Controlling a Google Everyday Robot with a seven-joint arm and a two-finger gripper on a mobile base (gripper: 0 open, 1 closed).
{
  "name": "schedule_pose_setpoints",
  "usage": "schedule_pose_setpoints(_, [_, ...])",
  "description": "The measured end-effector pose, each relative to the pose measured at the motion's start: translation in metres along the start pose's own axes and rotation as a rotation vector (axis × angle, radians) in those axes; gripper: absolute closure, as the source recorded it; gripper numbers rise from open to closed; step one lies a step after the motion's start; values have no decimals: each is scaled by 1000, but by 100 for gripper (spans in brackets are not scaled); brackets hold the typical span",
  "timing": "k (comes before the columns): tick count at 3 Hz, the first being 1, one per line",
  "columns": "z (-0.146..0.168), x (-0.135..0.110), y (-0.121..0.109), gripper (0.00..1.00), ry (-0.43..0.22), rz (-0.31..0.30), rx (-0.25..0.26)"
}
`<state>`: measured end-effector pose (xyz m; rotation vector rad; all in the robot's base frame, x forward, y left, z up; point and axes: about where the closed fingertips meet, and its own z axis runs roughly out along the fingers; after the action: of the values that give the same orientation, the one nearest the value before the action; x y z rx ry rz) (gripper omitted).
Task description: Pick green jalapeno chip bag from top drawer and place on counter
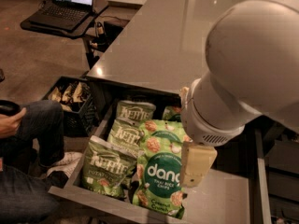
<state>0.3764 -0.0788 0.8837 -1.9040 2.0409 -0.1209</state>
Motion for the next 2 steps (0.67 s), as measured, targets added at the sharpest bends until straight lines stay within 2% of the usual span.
schedule_pose_setpoints(1, [8, -11, 11, 0, -1, 10, 15])
schedule_pose_setpoints(2, [35, -36, 17, 0, 5, 1, -13])
